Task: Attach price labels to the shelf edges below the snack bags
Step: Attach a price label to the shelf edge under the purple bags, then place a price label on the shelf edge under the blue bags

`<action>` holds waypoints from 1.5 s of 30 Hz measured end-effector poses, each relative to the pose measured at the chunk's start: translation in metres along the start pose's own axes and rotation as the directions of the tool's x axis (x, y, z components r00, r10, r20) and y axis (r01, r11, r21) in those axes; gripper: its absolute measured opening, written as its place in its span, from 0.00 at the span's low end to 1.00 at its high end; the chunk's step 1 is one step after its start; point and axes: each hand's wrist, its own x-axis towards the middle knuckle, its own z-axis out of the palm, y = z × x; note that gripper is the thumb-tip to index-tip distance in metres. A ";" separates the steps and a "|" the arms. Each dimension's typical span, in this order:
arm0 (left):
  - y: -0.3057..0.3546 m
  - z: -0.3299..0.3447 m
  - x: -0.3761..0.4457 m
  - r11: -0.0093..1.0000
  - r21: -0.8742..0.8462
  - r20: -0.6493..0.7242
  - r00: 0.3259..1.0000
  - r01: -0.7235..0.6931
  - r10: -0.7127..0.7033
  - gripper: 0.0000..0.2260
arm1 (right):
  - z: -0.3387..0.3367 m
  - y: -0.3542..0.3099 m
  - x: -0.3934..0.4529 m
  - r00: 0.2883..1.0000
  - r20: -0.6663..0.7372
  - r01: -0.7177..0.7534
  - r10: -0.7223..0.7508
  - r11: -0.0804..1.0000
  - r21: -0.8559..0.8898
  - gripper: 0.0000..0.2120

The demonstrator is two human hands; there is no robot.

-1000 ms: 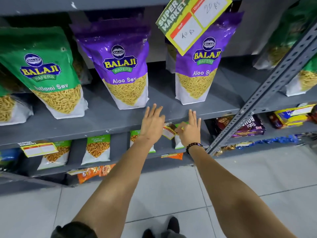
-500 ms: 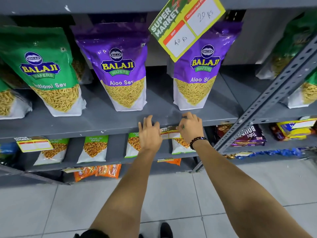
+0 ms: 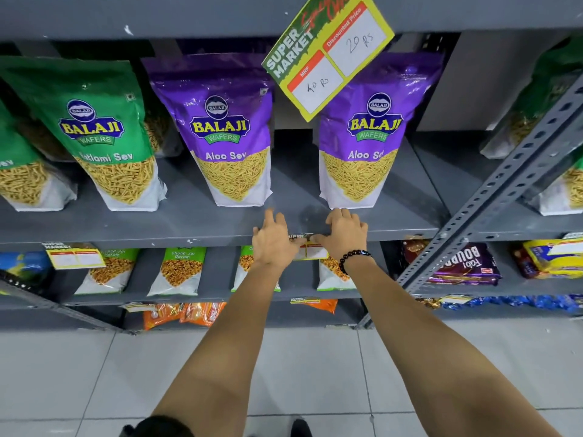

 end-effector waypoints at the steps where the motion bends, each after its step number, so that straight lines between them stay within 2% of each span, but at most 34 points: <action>1: 0.002 0.000 0.003 1.000 -0.007 -0.011 1.000 0.014 -0.014 0.25 | 0.001 -0.002 0.001 1.000 -0.011 -0.008 0.008 1.000 0.000 0.21; 7: 0.005 0.009 0.012 0.999 0.036 -0.011 1.000 0.019 -0.018 0.25 | 0.007 -0.002 0.002 0.999 -0.048 -0.006 0.002 0.997 -0.078 0.23; 11: 0.005 0.013 0.009 1.000 0.003 0.002 1.000 0.021 -0.021 0.28 | 0.010 -0.004 -0.010 0.997 -0.078 0.017 -0.026 0.994 -0.107 0.26; 13: 0.002 0.010 0.003 0.999 0.009 -0.065 0.997 -0.035 0.035 0.31 | 0.006 -0.003 -0.016 0.992 -0.115 0.046 -0.056 0.995 -0.088 0.30; 15: 0.000 0.001 -0.007 0.994 0.050 -0.182 0.977 -0.101 0.109 0.33 | -0.004 -0.002 -0.022 0.971 -0.216 0.085 -0.103 0.992 -0.093 0.33; 18: 0.001 -0.027 -0.019 0.982 0.104 -0.389 0.902 -0.161 0.189 0.33 | -0.034 -0.009 -0.029 0.895 -0.409 0.138 -0.178 0.983 -0.124 0.29; 22: 0.014 -0.084 -0.020 0.972 0.075 -0.599 0.769 -0.223 0.223 0.26 | -0.098 -0.033 -0.029 0.771 -0.599 0.203 -0.217 0.975 -0.092 0.27; 26: 0.033 -0.145 -0.021 0.962 0.017 -0.705 0.679 -0.272 0.204 0.26 | -0.171 -0.063 -0.028 0.623 -0.754 0.289 -0.208 0.957 -0.026 0.24; 29: 0.045 -0.176 -0.023 0.955 0.018 -0.753 0.625 -0.295 0.207 0.20 | -0.218 -0.088 -0.027 0.538 -0.798 0.346 -0.271 0.934 -0.084 0.20; 30: 0.047 -0.184 -0.023 0.953 0.005 -0.758 0.620 -0.303 0.201 0.18 | -0.231 -0.096 -0.026 0.542 -0.786 0.360 -0.298 0.927 -0.103 0.20; 32: 0.050 -0.194 -0.023 0.952 -0.033 -0.758 0.629 -0.303 0.174 0.15 | -0.250 -0.109 -0.022 0.603 -0.727 0.375 -0.328 0.921 -0.104 0.18; 34: 0.051 -0.201 -0.024 0.955 -0.072 -0.743 0.654 -0.287 0.141 0.13 | -0.263 -0.119 -0.019 0.671 -0.666 0.353 -0.326 0.930 -0.100 0.14; 37: 0.053 -0.214 -0.022 0.957 -0.091 -0.729 0.673 -0.276 0.124 0.11 | -0.273 -0.128 -0.018 0.720 -0.631 0.329 -0.289 0.943 -0.057 0.09; 41: 0.055 -0.231 -0.025 0.947 -0.040 -0.736 0.650 -0.317 0.187 0.10 | -0.276 -0.130 -0.020 0.713 -0.641 0.334 -0.284 0.942 -0.046 0.08; 45: 0.051 -0.238 -0.027 0.913 0.024 -0.773 0.571 -0.407 0.276 0.08 | -0.265 -0.116 -0.021 0.656 -0.699 0.402 -0.285 0.916 0.003 0.06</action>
